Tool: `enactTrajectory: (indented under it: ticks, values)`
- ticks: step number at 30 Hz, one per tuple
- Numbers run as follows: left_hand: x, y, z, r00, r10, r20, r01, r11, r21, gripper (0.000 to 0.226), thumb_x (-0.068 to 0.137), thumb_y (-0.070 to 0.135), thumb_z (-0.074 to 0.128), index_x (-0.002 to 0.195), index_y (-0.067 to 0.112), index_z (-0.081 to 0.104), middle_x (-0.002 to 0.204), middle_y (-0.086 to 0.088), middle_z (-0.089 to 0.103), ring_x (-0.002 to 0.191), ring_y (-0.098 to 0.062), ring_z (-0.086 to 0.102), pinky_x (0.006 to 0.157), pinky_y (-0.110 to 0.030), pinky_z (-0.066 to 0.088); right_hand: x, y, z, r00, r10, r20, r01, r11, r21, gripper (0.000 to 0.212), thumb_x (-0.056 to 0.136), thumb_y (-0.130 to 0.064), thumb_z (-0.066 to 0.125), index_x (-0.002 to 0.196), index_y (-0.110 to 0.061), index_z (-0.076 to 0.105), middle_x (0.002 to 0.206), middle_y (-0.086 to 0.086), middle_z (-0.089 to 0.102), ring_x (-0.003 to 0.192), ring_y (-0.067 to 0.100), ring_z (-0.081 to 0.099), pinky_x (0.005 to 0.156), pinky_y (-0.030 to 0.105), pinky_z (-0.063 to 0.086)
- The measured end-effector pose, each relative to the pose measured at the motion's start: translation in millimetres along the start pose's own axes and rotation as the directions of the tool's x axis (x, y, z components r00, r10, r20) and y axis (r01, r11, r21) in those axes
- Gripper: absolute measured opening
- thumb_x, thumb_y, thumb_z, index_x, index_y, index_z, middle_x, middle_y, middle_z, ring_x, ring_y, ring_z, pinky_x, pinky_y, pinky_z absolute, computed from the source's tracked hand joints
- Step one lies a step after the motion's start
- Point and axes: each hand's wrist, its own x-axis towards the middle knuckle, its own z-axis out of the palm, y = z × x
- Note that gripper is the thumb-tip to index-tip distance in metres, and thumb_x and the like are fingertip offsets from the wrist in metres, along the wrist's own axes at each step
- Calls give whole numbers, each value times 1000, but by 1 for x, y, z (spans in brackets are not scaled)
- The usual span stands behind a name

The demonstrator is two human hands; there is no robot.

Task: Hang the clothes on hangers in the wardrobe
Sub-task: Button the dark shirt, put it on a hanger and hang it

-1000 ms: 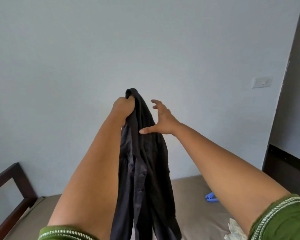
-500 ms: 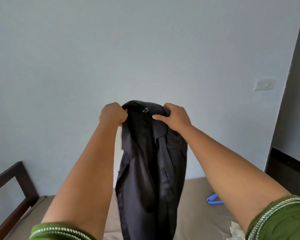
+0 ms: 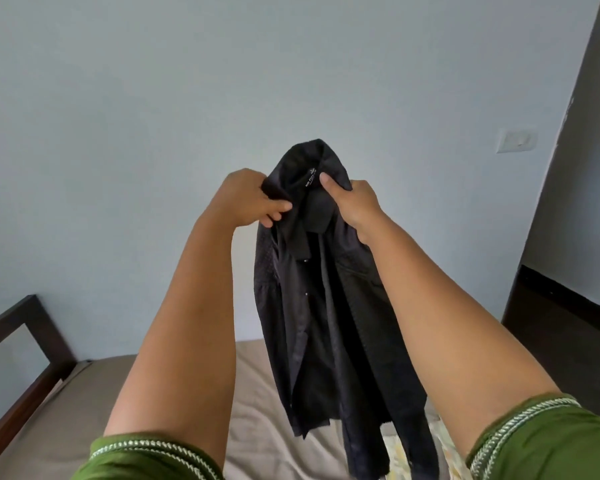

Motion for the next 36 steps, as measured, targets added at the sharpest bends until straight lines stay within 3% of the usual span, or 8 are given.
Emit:
enactTrajectory:
  ticks: [3, 11, 15, 19, 22, 25, 28, 36]
  values:
    - [-12, 9, -1, 999, 10, -35, -7, 998, 64, 33, 91, 37, 64, 93, 4, 65, 65, 0, 72, 55, -8, 68, 59, -20, 43, -17, -6, -15, 998, 15, 62, -17, 999, 37, 35, 86, -48, 66, 92, -15, 72, 92, 1, 75, 86, 17, 71, 89, 37, 56]
    - [-27, 25, -8, 996, 75, 44, -69, 989, -130, 48, 90, 37, 65, 55, 9, 48, 39, -2, 50, 39, -12, 47, 65, -26, 40, -44, -16, -53, 926, 188, 326, -248, 956, 155, 27, 90, -36, 65, 97, -11, 71, 95, 5, 75, 88, 18, 72, 81, 31, 57]
    - [-6, 2, 11, 972, -5, 233, 89, 933, -348, 49, 91, 29, 63, 48, 14, 44, 34, -1, 34, 37, -15, 29, 53, -28, 29, -34, 11, -56, 846, 317, 428, -416, 896, 159, 22, 87, -32, 66, 93, -11, 72, 93, 4, 75, 85, 16, 72, 73, 27, 58]
    - [43, -55, 68, 900, -224, 373, 353, 878, -323, 43, 91, 31, 62, 55, 14, 45, 36, 1, 32, 36, -13, 27, 48, -24, 25, 3, 85, -45, 725, 506, 468, -584, 811, 28, 26, 85, -37, 68, 92, -12, 72, 93, 3, 75, 85, 16, 71, 75, 29, 56]
    - [72, -113, 147, 890, -387, 242, 454, 806, -379, 22, 94, 33, 61, 92, 12, 54, 66, -7, 64, 47, -16, 54, 48, -20, 40, 32, 172, -14, 722, 616, 317, -620, 778, -99, 52, 84, -55, 64, 111, -10, 66, 113, 7, 70, 102, 22, 67, 88, 32, 52]
    - [71, -178, 248, 864, -461, 204, 503, 817, -282, 64, 95, 30, 60, 146, 18, 22, 118, -9, 60, 97, -27, 62, 79, -31, 48, 45, 294, 12, 804, 593, 36, -495, 703, -511, 79, 88, -64, 48, 148, -17, 27, 149, 17, 34, 133, 32, 39, 110, 38, 32]
    - [15, -234, 336, 756, -567, 327, 628, 770, -116, 77, 95, 27, 57, 154, 16, 9, 136, -9, 51, 118, -31, 54, 95, -37, 46, 3, 396, 23, 787, 608, 104, -294, 519, -803, 69, 98, -45, 45, 152, -10, 18, 156, 20, 19, 144, 35, 16, 118, 42, 15]
    - [-145, -335, 492, 537, -720, 439, 726, 660, 195, 69, 97, 22, 55, 153, 16, 15, 150, -10, 38, 136, -29, 39, 105, -43, 41, -177, 548, 95, 580, 773, 258, -414, 553, -723, 38, 93, -35, 60, 125, -23, 46, 126, 7, 37, 120, 27, 43, 99, 34, 41]
